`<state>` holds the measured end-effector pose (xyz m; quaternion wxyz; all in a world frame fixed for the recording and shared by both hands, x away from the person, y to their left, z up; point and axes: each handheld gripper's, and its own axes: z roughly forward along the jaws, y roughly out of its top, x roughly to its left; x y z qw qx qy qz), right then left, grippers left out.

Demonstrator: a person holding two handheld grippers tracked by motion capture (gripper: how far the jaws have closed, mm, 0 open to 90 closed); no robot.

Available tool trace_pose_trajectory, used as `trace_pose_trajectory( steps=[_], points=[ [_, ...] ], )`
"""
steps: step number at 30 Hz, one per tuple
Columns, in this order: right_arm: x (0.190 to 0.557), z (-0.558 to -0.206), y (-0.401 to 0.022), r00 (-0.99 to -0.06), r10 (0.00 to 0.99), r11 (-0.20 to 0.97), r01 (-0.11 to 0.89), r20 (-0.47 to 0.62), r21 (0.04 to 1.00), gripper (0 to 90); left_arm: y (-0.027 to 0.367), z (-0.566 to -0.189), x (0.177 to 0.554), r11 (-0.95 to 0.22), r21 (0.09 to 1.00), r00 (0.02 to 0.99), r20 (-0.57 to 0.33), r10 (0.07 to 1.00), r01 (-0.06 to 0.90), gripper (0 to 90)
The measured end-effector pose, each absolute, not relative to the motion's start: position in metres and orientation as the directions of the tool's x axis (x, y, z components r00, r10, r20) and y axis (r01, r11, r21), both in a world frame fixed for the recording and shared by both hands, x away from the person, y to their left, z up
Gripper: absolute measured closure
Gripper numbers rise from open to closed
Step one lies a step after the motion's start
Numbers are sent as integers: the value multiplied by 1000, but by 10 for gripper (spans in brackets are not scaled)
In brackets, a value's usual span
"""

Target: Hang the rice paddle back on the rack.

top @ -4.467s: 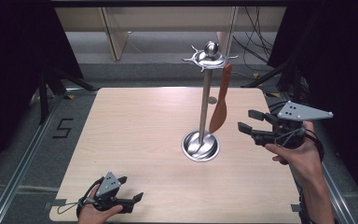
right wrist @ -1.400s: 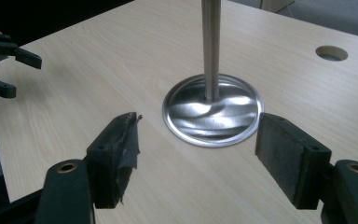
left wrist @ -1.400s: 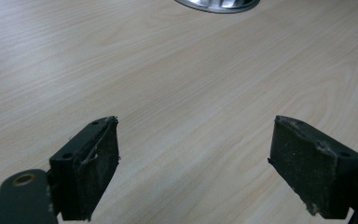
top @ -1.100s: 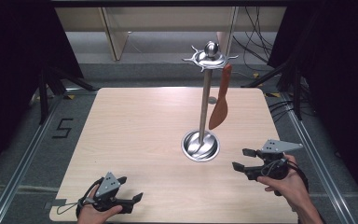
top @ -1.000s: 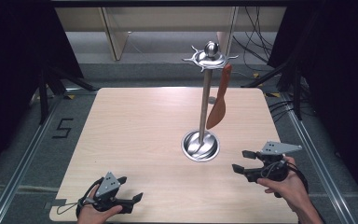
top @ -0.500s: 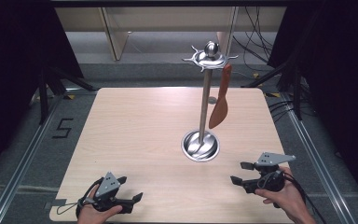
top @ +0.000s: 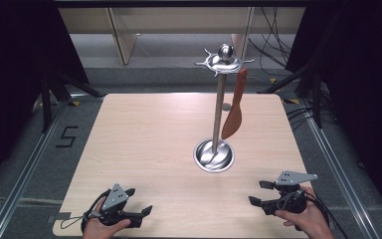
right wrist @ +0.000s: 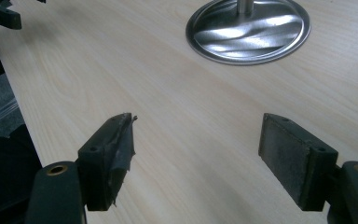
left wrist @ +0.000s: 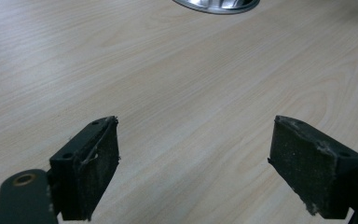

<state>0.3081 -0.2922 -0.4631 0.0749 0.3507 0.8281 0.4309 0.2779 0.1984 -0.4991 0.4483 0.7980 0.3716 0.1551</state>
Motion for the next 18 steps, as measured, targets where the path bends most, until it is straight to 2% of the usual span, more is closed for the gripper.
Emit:
trace_pose_trajectory(
  steps=[1, 4, 8, 9, 10, 15, 16, 18],
  points=[
    [306, -464, -291, -732, 650, 372, 541, 204, 754, 275, 198, -499, 278, -324, 830, 676, -85, 732, 454, 150],
    [302, -466, -291, -726, 663, 386, 541, 183, 748, 274, 198, -499, 278, -322, 831, 676, -85, 732, 454, 150],
    [303, -469, -292, -755, 632, 421, 524, 175, 741, 273, 198, -499, 278, -326, 830, 677, -83, 731, 453, 150],
    [300, -470, -290, -730, 655, 400, 556, 198, 729, 273, 198, -499, 278, -326, 829, 677, -83, 731, 454, 150],
    [301, -471, -291, -738, 657, 416, 525, 154, 743, 274, 199, -499, 278, -326, 830, 678, -83, 731, 453, 150],
    [296, -476, -287, -728, 670, 433, 542, 145, 720, 273, 198, -499, 278, -326, 830, 677, -82, 731, 453, 150],
    [298, -476, -289, -742, 660, 462, 521, 114, 717, 272, 198, -499, 278, -326, 830, 677, -82, 731, 453, 150],
    [295, -477, -287, -735, 665, 458, 541, 132, 706, 272, 198, -499, 278, -325, 830, 676, -84, 732, 455, 150]
  ],
)
